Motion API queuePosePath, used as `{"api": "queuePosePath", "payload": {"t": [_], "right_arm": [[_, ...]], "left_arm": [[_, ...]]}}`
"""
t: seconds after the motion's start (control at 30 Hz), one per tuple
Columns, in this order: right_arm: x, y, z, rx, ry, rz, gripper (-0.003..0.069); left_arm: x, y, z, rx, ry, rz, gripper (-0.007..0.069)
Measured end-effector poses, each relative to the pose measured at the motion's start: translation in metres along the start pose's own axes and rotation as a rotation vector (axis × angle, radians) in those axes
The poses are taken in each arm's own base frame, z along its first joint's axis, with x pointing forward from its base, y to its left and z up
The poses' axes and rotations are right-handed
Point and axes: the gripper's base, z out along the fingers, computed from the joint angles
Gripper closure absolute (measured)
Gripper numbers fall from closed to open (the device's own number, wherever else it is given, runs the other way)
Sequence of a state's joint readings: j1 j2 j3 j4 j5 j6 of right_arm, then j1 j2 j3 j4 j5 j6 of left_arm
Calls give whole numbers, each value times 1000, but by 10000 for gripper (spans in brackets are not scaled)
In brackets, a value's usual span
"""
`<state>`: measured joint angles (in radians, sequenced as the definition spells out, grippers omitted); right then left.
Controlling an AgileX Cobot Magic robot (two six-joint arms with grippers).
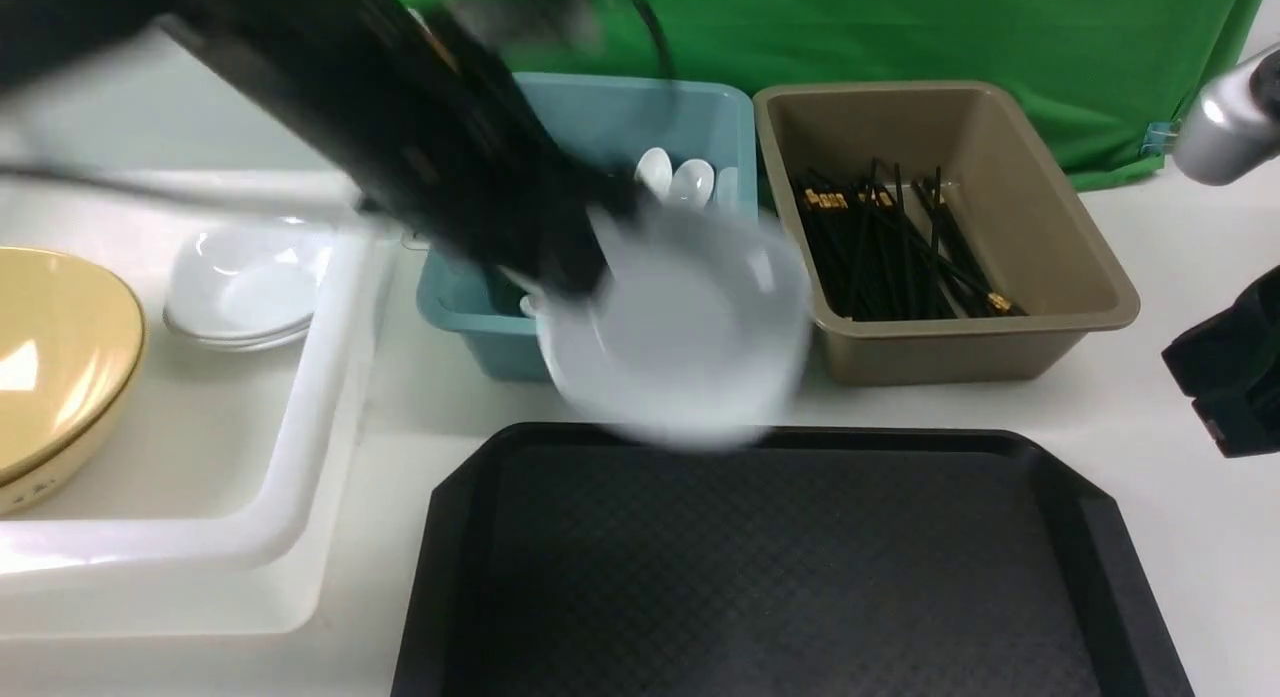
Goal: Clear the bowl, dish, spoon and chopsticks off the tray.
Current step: Use the left arm to put the plate into the large storage box on the left
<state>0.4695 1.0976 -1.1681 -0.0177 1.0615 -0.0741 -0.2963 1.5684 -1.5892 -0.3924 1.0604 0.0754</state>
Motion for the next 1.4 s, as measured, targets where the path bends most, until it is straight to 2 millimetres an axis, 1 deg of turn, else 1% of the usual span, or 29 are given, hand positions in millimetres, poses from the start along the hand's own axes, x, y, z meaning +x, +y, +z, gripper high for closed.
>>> {"api": "queuePosePath", "payload": {"t": [0.03, 0.07, 0.1, 0.13, 0.17, 0.23, 0.27, 0.3, 0.33, 0.4, 0.47, 0.5, 0.53, 0.57, 0.63, 0.67, 0.7, 0.73, 0.8, 0.83, 0.87, 0.97, 1.0, 1.03, 1.17, 1.27, 1.3, 1.33, 1.4], "right_arm": [[0, 0, 0, -5, -3, 3, 658], [0, 0, 0, -5, -3, 3, 658], [-1, 1, 0, -15, -10, 9, 658], [-2, 3, 0, -33, -21, 15, 658], [-4, 5, 0, -50, -39, 11, 658], [-10, 10, -1, -106, -105, -8, 658], [-15, 14, -2, -153, -173, -22, 658], [-20, 17, -3, -188, -226, -34, 658], [-28, 22, -3, -243, -306, -48, 658], [-39, 29, -1, -311, -394, -71, 658], [-54, 38, 8, -368, -459, -120, 658], [-63, 45, 13, -386, -487, -162, 658], [-66, 46, 17, -387, -485, -175, 658], [-72, 50, 19, -397, -502, -193, 658], [-98, 63, 36, -420, -521, -238, 658], [-100, 64, 37, -422, -523, -240, 658], [-118, 71, 40, -439, -547, -253, 658], [-128, 76, 46, -455, -548, -262, 658], [-138, 81, 47, -468, -559, -273, 658], [-148, 85, 45, -480, -577, -286, 658], [-165, 97, 50, -514, -587, -307, 658], [-186, 111, 55, -570, -589, -316, 658], [-189, 112, 52, -575, -596, -319, 658], [-196, 118, 60, -602, -578, -316, 658], [-207, 128, 74, -659, -529, -310, 658], [-208, 134, 84, -681, -497, -307, 658], [-208, 135, 85, -682, -495, -307, 658], [-207, 137, 88, -688, -481, -308, 658], [-206, 138, 92, -678, -461, -299, 658]], "left_arm": [[-7, 12, -14, -16, -47, -30, 613], [-7, 17, -15, -24, -51, -38, 613], [-16, 42, -37, -69, -122, -96, 613], [-19, 65, -50, -115, -167, -153, 613], [-20, 78, -55, -140, -185, -182, 613], [-21, 122, -62, -218, -229, -276, 613], [-19, 149, -61, -262, -244, -329, 613], [-19, 162, -57, -278, -244, -349, 613], [-18, 184, -50, -305, -241, -376, 613], [-16, 208, -36, -324, -228, -400, 613], [-13, 230, -14, -335, -206, -421, 613], [-11, 242, 2, -337, -187, -432, 613], [-11, 243, 2, -339, -189, -432, 613], [-9, 251, 13, -338, -176, -438, 613], [-4, 267, 36, -345, -145, -423, 613], [-3, 269, 40, -345, -139, -425, 613], [1, 277, 52, -348, -118, -424, 613], [3, 282, 58, -350, -110, -426, 613], [5, 285, 62, -353, -109, -429, 613], [5, 287, 65, -356, -111, -431, 613], [6, 291, 69, -361, -115, -435, 613], [7, 293, 72, -366, -114, -435, 610], [7, 293, 72, -369, -113, -433, 610], [8, 294, 72, -379, -107, -427, 605], [12, 299, 71, -434, -65, -390, 548], [16, 301, 71, -465, -31, -383, 462], [16, 301, 71, -466, -30, -382, 462], [16, 301, 71, -468, -29, -386, 400], [14, 300, 69, -463, -14, -382, 336]]}}
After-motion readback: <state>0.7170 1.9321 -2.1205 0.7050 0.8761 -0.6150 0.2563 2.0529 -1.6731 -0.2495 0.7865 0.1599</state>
